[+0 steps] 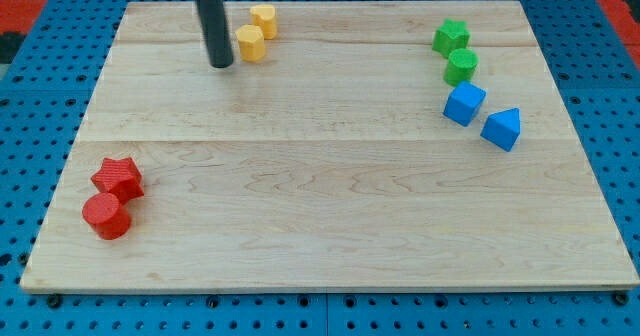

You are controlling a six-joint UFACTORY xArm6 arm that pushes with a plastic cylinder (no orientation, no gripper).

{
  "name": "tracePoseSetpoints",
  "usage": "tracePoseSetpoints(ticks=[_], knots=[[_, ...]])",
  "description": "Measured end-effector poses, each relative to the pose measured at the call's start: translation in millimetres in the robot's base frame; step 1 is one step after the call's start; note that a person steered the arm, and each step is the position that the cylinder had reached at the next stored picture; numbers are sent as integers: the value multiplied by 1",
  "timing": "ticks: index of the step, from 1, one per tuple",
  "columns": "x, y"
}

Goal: Push the cube into the triangle

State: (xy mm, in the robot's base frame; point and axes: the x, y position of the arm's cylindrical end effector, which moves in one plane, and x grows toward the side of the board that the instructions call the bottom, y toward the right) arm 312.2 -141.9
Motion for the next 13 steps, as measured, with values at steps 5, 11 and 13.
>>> tracePoseSetpoints(ticks=[5, 11, 13], knots=[[51, 235], [49, 274], [52, 289]])
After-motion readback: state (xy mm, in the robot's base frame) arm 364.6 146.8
